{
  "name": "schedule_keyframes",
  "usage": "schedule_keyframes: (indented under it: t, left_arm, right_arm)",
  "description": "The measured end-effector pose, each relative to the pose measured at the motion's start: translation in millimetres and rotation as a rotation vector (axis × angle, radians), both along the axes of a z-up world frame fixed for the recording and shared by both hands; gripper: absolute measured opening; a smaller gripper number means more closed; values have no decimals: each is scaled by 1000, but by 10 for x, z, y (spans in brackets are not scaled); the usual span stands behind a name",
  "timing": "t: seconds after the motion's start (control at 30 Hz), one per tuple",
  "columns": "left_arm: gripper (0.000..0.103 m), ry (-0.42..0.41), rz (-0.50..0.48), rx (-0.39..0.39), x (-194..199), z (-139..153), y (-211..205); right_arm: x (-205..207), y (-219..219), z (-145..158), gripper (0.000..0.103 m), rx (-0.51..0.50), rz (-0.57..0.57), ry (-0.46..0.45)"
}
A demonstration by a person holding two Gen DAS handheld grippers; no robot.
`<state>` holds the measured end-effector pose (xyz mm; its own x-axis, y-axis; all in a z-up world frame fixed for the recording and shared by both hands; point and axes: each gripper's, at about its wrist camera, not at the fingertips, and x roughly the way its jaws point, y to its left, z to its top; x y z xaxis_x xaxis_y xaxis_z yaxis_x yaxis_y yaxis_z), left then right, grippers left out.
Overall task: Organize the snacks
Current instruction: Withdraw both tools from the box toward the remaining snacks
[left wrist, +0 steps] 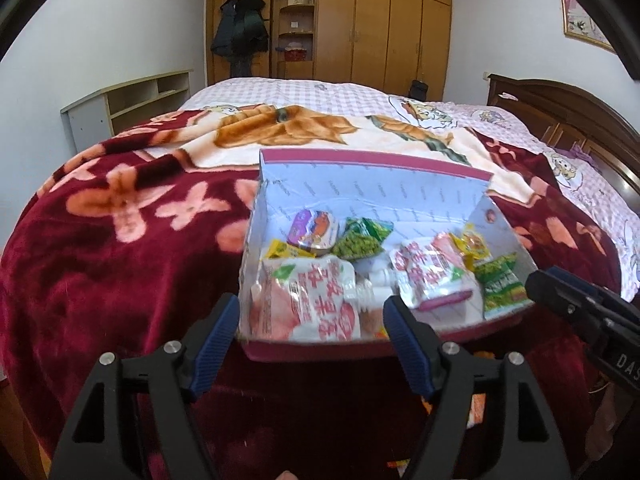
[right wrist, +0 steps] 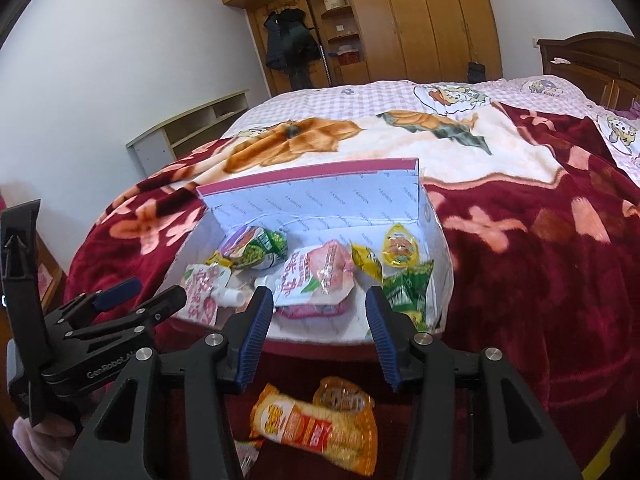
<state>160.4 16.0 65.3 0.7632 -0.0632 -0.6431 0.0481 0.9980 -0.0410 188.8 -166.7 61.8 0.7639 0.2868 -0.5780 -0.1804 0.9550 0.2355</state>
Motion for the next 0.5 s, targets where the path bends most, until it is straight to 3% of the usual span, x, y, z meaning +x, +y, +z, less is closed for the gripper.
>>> schedule_keyframes:
  t: [0.5]
  left_arm:
    - [78, 72, -74, -70, -493, -128, -197]
  right_arm:
    - [-406, -118, -157, 50, 27, -20, 32]
